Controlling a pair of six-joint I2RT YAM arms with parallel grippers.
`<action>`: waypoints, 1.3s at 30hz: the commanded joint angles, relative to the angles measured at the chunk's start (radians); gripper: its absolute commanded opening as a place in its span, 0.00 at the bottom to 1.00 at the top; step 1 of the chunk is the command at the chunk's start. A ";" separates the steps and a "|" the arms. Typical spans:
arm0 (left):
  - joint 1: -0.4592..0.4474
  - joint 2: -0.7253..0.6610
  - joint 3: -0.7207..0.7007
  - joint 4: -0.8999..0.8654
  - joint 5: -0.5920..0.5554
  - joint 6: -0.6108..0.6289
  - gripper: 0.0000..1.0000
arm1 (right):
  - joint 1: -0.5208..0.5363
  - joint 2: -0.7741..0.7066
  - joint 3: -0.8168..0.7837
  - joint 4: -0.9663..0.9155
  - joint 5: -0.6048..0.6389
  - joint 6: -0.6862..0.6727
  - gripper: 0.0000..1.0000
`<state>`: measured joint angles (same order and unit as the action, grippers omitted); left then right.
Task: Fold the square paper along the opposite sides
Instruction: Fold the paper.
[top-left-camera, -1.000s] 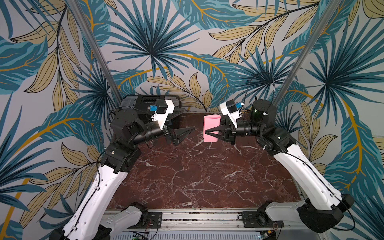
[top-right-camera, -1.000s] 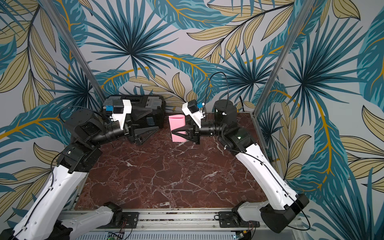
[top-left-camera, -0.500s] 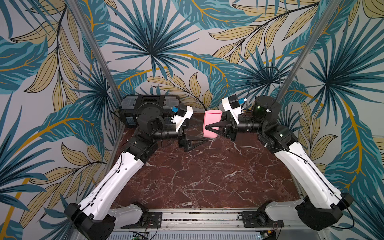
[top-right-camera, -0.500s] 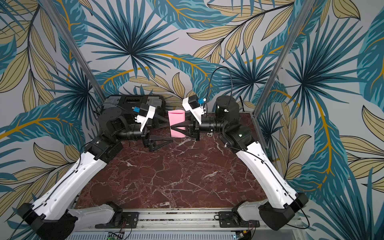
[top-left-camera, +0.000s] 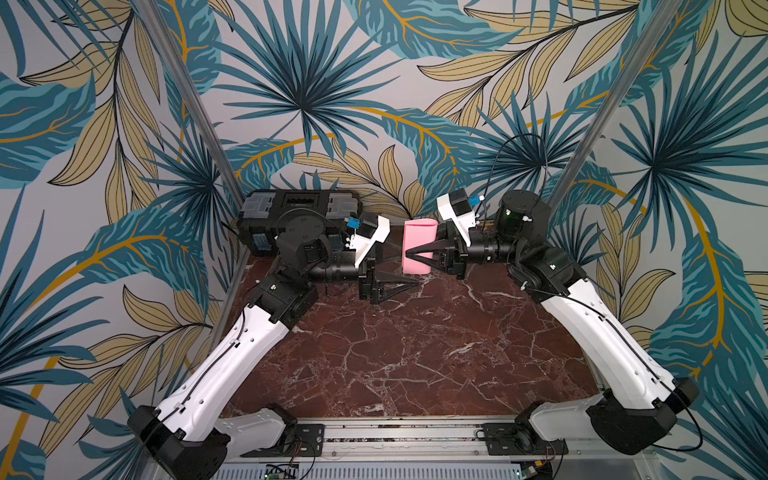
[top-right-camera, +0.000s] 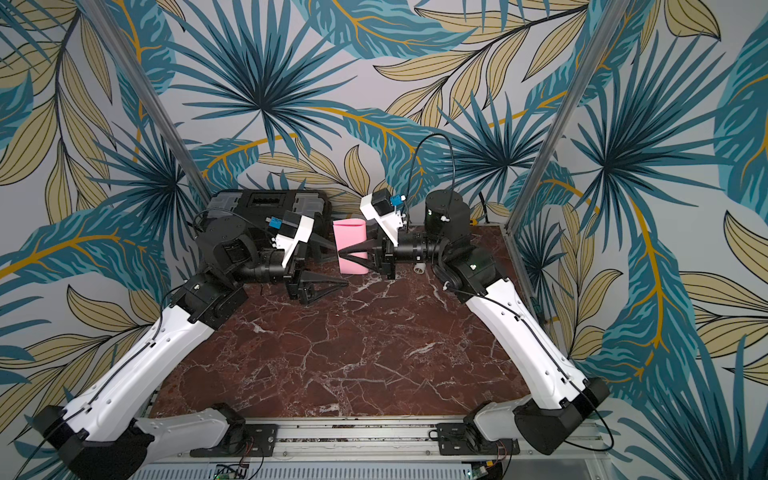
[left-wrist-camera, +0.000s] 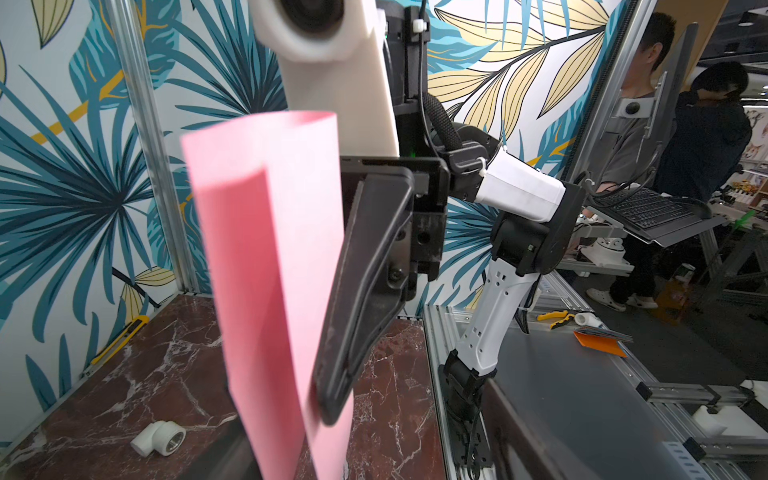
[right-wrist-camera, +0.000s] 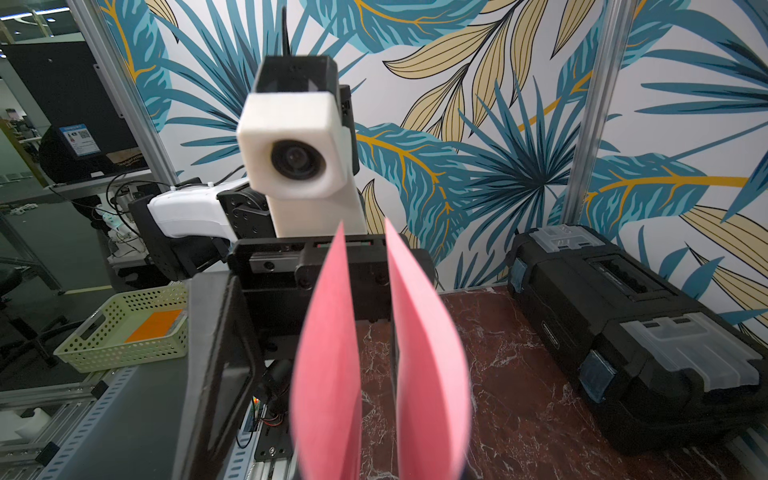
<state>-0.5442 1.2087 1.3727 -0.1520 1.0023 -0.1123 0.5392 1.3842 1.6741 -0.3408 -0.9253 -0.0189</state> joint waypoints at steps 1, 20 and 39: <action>-0.005 0.002 -0.006 0.005 -0.016 0.011 0.68 | 0.008 -0.004 0.016 0.028 -0.017 0.014 0.25; -0.006 -0.015 -0.005 -0.038 -0.092 0.061 0.44 | 0.013 -0.002 0.010 0.032 -0.017 0.016 0.25; -0.006 -0.025 -0.007 -0.041 -0.103 0.069 0.31 | 0.016 0.001 0.007 0.029 -0.020 0.016 0.26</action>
<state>-0.5465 1.2098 1.3727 -0.1844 0.9043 -0.0540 0.5480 1.3842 1.6741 -0.3336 -0.9283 -0.0143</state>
